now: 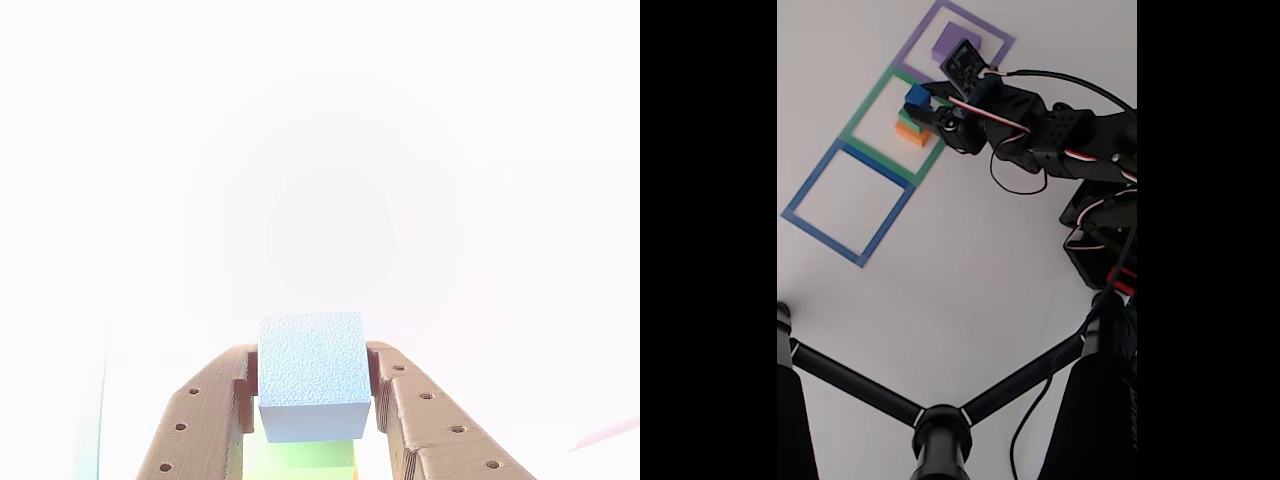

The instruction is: Tower of hanoi

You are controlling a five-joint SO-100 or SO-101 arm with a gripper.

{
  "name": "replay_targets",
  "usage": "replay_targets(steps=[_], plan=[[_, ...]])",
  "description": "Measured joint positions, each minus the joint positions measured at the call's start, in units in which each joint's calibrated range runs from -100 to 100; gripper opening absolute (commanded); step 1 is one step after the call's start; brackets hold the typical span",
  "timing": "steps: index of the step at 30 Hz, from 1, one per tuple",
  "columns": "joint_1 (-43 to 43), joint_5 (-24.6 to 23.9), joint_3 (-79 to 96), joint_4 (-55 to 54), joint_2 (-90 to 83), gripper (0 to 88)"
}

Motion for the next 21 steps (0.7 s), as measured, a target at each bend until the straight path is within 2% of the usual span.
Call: replay_targets(steps=[15,21], plan=[[-0.57,0.00,0.35,-2.09,2.36,8.2],[-0.57,0.00,0.87,-2.73,2.53,17.7]])
